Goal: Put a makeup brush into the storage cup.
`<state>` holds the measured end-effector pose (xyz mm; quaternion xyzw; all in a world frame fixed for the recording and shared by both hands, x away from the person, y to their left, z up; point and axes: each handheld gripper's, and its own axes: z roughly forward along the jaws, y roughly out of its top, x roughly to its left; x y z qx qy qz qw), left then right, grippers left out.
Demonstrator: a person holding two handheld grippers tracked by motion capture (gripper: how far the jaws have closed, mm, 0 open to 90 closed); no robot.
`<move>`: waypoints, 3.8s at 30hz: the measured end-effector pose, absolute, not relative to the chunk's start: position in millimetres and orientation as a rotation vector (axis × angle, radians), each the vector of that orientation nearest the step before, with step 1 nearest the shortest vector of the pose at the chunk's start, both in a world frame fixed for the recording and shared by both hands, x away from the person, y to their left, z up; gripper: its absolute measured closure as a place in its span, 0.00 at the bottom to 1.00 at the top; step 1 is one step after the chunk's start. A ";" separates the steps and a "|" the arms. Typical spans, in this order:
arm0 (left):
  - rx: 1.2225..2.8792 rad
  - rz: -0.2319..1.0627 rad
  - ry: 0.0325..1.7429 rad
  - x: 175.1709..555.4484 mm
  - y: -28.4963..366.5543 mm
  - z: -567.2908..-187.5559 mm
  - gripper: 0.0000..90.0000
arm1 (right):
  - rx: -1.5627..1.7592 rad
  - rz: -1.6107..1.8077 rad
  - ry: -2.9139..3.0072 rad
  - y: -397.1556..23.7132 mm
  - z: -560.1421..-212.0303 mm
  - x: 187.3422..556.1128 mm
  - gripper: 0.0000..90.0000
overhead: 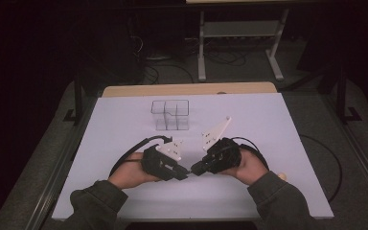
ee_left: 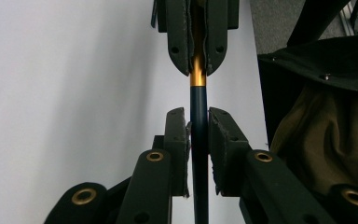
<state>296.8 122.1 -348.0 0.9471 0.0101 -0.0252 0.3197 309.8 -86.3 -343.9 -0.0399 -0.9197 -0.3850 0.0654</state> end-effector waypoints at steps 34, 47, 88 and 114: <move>2.529 -0.066 0.056 299.7 116.4 -351.3 0.92 | -0.180 -1.183 -2.801 -91.8 -347.0 309.3 0.82; 2.526 -0.073 0.054 300.7 117.2 -352.4 0.92 | -0.154 -1.206 -2.787 -95.2 -345.8 309.3 0.93; 2.451 -0.056 0.130 306.8 123.9 -347.0 0.93 | -0.352 -1.320 -2.740 -123.4 -345.4 308.0 0.45; 2.272 -0.092 0.243 330.5 143.7 -337.8 0.92 | -0.598 -1.382 -2.721 -176.8 -373.3 298.8 0.33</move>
